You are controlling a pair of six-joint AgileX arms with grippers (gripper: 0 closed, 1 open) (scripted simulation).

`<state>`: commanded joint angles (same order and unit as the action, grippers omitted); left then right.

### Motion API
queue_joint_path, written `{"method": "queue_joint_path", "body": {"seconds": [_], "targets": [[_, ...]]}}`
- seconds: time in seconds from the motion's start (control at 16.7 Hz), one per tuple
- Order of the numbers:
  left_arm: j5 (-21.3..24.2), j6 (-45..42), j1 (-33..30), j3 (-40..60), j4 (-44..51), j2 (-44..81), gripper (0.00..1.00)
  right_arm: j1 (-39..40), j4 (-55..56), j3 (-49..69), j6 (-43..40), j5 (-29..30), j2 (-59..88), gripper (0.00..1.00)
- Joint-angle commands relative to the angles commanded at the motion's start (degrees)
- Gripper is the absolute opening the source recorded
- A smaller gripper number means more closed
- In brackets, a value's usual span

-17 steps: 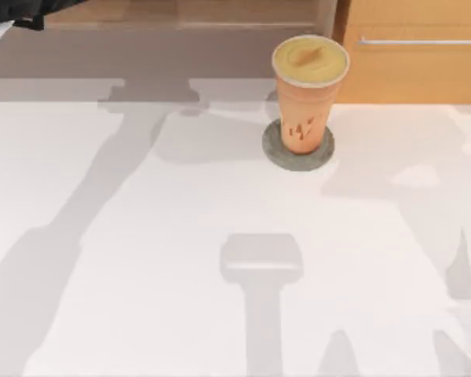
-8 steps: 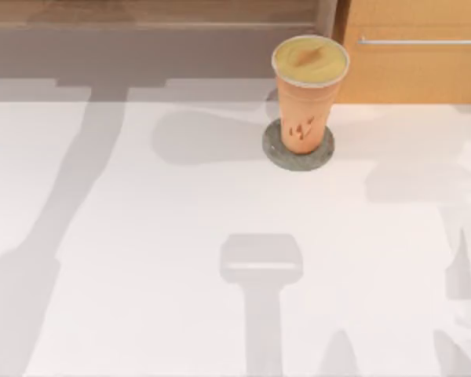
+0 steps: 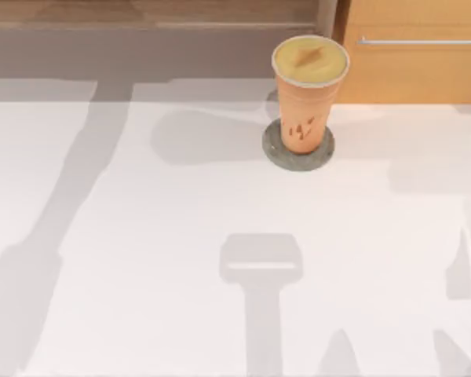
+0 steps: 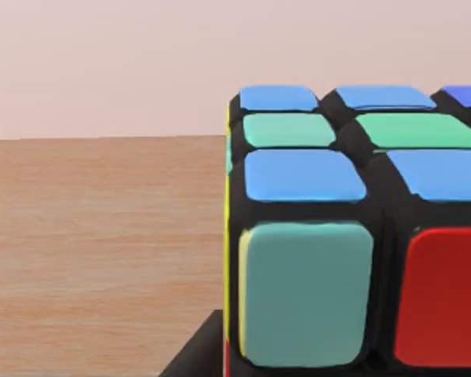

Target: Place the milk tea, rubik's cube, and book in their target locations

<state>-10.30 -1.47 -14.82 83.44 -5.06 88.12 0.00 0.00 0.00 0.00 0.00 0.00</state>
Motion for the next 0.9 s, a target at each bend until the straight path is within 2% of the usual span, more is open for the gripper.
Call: {"method": "queue_joint_path", "body": {"seconds": [0.24,0.48,0.9], "targets": [[1.57,-1.33,-0.46,9.84,2.30,6.99,0.00,0.00,0.00,0.00,0.00,0.00,0.00,1.00],[2.03,-1.33,2.17,17.19,1.84,14.09,0.00,0.00,0.00,0.00,0.00,0.00,0.00,1.00],[2.11,0.72,3.93,20.74,1.11,19.89,0.00,0.00,0.00,0.00,0.00,0.00,0.00,1.00]]}}
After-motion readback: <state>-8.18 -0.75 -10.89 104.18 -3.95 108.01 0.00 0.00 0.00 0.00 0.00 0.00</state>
